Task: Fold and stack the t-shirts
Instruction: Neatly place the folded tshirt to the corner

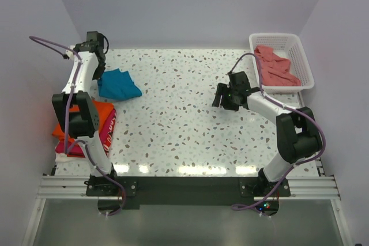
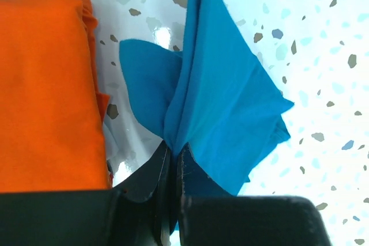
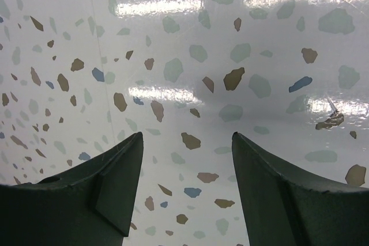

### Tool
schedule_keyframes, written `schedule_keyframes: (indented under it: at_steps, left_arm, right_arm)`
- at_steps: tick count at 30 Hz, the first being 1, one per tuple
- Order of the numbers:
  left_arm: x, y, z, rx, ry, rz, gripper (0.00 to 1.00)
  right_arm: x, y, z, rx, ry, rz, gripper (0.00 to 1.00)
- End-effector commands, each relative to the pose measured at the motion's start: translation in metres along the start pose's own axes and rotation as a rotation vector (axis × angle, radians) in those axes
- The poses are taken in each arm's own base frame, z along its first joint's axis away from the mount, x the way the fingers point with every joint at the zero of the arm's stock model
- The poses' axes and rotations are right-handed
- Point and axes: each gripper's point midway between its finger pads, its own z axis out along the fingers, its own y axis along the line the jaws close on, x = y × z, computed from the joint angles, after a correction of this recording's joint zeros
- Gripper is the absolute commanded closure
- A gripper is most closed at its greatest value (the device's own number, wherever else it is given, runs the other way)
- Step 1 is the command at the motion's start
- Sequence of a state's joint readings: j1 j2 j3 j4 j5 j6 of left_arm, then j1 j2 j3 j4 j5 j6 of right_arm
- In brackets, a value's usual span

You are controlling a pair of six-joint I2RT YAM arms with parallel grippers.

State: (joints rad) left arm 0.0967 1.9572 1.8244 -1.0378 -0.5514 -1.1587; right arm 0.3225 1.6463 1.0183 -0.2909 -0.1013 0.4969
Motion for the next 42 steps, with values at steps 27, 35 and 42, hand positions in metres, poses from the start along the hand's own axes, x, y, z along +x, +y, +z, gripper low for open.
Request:
schedule_keyframes:
  at_steps: [27,35,42]
  left_arm:
    - [-0.123,0.037,-0.070,0.148,-0.156,-0.110,1.00]
    - [-0.134,0.043,-0.096,0.203,-0.182,-0.136,1.00]
    - [-0.131,0.065,-0.112,0.206,-0.199,-0.158,1.00]
  right_arm:
    - [-0.013,0.020,-0.019,-0.072,-0.062,-0.027,0.34]
    - [-0.014,0.021,-0.021,-0.073,-0.068,-0.030,0.34]
    - [-0.015,0.022,-0.023,-0.082,-0.074,-0.032,0.34]
